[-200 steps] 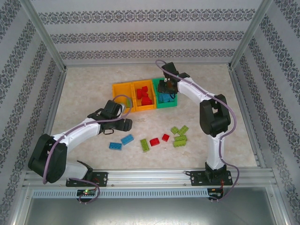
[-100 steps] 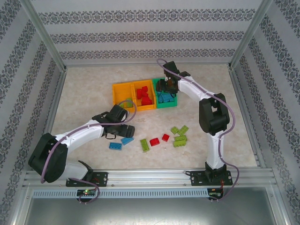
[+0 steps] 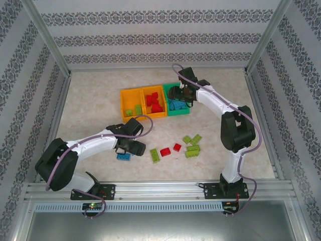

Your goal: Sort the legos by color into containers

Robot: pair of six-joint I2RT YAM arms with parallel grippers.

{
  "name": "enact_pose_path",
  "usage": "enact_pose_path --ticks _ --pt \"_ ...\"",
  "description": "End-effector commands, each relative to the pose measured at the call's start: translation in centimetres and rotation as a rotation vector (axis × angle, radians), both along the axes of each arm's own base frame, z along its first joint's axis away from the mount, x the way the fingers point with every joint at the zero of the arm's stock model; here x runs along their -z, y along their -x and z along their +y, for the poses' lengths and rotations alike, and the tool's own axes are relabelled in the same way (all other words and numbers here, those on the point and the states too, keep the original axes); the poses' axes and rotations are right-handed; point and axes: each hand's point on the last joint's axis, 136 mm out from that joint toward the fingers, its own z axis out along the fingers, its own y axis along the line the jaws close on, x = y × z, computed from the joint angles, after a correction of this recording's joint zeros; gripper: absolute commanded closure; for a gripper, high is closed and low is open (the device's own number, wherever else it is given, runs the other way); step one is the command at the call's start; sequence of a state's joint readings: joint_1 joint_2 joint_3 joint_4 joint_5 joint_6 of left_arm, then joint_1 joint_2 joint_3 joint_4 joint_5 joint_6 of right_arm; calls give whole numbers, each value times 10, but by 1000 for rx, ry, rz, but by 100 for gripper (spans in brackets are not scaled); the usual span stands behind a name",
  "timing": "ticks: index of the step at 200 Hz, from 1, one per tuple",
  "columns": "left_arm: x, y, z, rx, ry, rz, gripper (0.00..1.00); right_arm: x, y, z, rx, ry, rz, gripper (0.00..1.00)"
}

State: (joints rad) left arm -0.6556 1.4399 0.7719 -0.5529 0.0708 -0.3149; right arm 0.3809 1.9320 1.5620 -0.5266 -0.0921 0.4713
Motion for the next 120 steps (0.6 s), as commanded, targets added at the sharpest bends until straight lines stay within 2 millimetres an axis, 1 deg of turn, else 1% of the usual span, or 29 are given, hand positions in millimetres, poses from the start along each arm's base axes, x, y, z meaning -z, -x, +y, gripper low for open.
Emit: enact_pose_path --ticks 1,27,63,81,97,120 --pt "-2 3 0 19 -41 16 20 -4 3 -10 16 -5 -8 33" --pt "2 3 -1 25 -59 30 20 -5 3 -16 30 -14 -11 33" --pt "6 2 -2 29 -76 40 23 -9 3 -21 41 -28 -24 32" --pt "7 1 -5 35 -72 44 25 -13 4 -21 42 -38 -38 30" --pt "9 1 -7 43 -72 52 29 -17 6 -23 48 -42 -51 28" --pt "12 0 -8 45 -80 61 39 -21 8 -28 56 -45 -63 28"
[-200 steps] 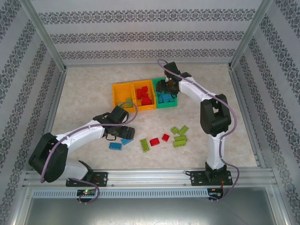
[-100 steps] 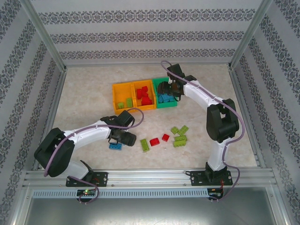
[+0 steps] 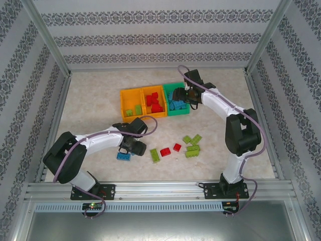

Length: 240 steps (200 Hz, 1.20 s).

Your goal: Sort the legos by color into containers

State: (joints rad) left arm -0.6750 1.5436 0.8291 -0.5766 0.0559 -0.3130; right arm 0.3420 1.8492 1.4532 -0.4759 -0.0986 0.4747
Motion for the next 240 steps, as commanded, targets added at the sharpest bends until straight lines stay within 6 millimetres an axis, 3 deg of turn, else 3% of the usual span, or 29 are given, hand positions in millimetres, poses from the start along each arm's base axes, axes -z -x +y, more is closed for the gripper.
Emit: enact_pose_path --ticks 1,61,89,138,186,240 --pt "0 2 -2 27 -24 16 39 -17 0 -5 18 -29 -44 28" --pt "-4 -6 -5 31 -18 -23 52 -20 4 -21 51 -33 -50 28" --pt "-4 -12 -8 38 -20 -41 55 -16 8 -26 60 -30 -42 28" --pt "-6 -24 -11 50 -37 -77 68 -10 16 -37 80 -26 -33 28" --pt "-16 -36 -18 47 -13 -119 70 0 31 -51 102 -7 -18 27" --pt "-38 -52 -42 41 86 -172 69 10 51 -65 126 6 -3 27"
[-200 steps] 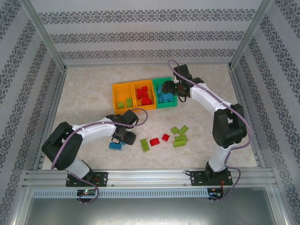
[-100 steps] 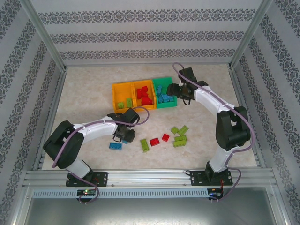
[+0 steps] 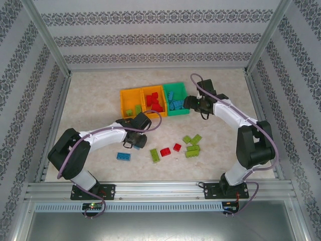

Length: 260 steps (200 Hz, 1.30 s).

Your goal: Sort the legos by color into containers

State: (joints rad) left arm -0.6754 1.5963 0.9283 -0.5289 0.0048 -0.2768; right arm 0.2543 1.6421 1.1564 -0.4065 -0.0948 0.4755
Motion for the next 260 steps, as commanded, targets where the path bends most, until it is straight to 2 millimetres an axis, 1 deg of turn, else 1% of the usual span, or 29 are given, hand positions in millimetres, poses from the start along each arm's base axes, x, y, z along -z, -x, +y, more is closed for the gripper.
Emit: enact_pose_path --ticks 1,21,49,66,89,112,131,155,179,198,228,260 --pt "-22 -15 -23 20 76 -65 69 -6 5 -9 36 -1 -22 27" --pt "-35 -22 -38 32 144 -81 69 -3 11 -12 40 9 -18 27" --pt "-57 -35 -69 69 271 -101 69 4 20 -13 54 -5 -3 26" --pt "-68 -44 -87 88 329 -108 69 11 28 -15 66 -11 7 26" --pt "-89 -62 -110 109 398 -147 69 22 40 -16 78 -16 25 27" --pt "-108 -85 -130 126 435 -194 69 29 52 -13 66 -5 40 26" --pt "-116 -104 -146 137 453 -220 69 33 59 -9 52 12 49 26" --pt "-118 -122 -163 147 460 -230 69 38 66 -5 46 16 60 25" --pt "-119 -142 -173 146 459 -252 68 43 71 -7 53 15 64 25" --pt "-117 -160 -177 131 458 -262 68 43 73 -7 56 8 60 25" --pt "-114 -191 -179 91 465 -276 68 40 76 -3 42 2 48 25" --pt "-115 -219 -177 54 464 -302 67 45 82 2 17 14 64 25"
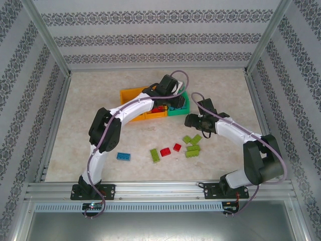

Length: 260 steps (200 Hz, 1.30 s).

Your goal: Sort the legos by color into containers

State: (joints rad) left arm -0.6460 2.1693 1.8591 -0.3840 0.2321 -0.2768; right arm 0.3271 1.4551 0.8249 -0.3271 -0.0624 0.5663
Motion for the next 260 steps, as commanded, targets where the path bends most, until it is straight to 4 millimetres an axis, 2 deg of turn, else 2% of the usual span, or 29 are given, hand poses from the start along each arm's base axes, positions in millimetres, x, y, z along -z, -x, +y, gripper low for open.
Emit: enact_pose_path --ticks 1,38,66,114,145,158,186,225,232,243,260 --pt "-10 -24 8 -42 8 -21 67 1 4 2 -5 12 -9 25" --pt "-4 -51 17 -106 5 -27 66 4 8 6 -6 7 -11 25" --pt "2 -64 19 -135 17 -20 65 2 10 6 -1 -2 -17 25" --pt "17 -77 28 -202 24 5 62 -1 14 5 0 -7 -21 25" --pt "18 -80 29 -232 51 23 58 3 22 7 -28 17 29 25" --pt "16 -79 28 -236 62 26 54 3 25 9 -41 28 37 24" --pt "6 -76 28 -242 91 41 37 3 33 13 -66 42 41 25" --pt "-27 -63 26 -227 185 21 18 5 47 16 -54 33 81 24" --pt "-33 -60 27 -223 198 13 14 5 50 15 -46 33 89 25" --pt "-39 -53 29 -216 211 4 0 5 54 14 -36 28 96 25" --pt "-47 -43 34 -210 228 -13 0 3 59 14 -27 13 104 26"
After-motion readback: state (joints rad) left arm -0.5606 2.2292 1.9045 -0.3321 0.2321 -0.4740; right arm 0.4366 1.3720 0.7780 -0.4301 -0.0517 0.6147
